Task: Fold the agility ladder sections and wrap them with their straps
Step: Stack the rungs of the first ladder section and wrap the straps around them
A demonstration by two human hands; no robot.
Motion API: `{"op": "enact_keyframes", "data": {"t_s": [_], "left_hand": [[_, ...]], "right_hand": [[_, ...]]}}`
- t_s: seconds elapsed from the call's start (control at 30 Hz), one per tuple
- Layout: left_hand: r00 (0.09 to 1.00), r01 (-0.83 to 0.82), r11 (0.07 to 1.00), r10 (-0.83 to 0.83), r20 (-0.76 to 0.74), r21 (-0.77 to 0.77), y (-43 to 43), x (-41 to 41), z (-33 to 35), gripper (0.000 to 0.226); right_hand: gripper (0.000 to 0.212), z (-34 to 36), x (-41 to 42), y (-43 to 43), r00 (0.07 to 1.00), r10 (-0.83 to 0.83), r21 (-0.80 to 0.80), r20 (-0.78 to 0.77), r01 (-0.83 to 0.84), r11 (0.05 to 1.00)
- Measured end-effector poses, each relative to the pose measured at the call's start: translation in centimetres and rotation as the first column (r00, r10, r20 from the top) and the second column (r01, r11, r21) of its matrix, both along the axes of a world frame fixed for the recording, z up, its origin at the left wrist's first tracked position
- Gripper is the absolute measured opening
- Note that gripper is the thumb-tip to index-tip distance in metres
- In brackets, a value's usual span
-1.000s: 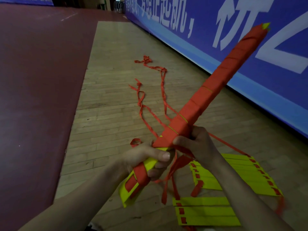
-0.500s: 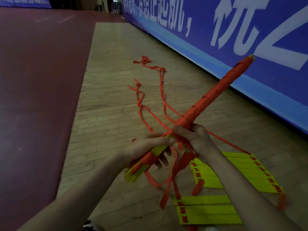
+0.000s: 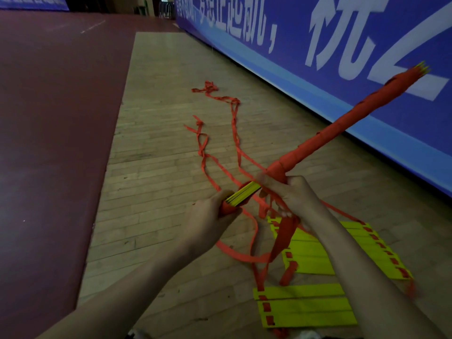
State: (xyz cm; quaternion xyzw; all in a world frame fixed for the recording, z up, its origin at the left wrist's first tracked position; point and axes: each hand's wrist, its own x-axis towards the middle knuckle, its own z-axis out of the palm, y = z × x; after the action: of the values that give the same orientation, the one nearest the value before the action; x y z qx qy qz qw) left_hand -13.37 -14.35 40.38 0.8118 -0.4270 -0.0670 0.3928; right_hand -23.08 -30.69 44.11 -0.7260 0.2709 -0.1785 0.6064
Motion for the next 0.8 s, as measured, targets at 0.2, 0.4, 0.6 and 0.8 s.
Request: {"op": "enact_keyframes", "data": {"t_s": [0.2, 0.4, 0.6, 0.8], "left_hand": [[0.921, 0.062, 0.995, -0.086, -0.38, -0.076, 0.0, 0.1, 0.4, 0.016], [0.749, 0.066, 0.988, -0.142, -0.647, -0.14, 0.0, 0.4, 1.1, 0.033], [0.908, -0.006, 0.998, -0.021, -0.419, -0.061, 0.2, 0.8, 1.6, 0.016], [0.994, -0.04, 0.995, 0.049, -0.093, 0.092, 0.9, 1.4, 1.1, 0.019]], "right_hand": [[0.025, 0.0, -0.8, -0.3, 0.995, 0.095, 0.03, 0.034, -0.096, 0.995], [0.034, -0.5, -0.4, 0.2, 0.985, 0.104, 0.072, 0.139, -0.114, 0.991], [0.002, -0.5, -1.1, -0.2, 0.971, 0.227, 0.108, 0.075, -0.234, 0.966], [0.01, -1.4, -1.4, -0.3, 0.977, 0.213, -0.138, -0.028, -0.215, 0.967]]}}
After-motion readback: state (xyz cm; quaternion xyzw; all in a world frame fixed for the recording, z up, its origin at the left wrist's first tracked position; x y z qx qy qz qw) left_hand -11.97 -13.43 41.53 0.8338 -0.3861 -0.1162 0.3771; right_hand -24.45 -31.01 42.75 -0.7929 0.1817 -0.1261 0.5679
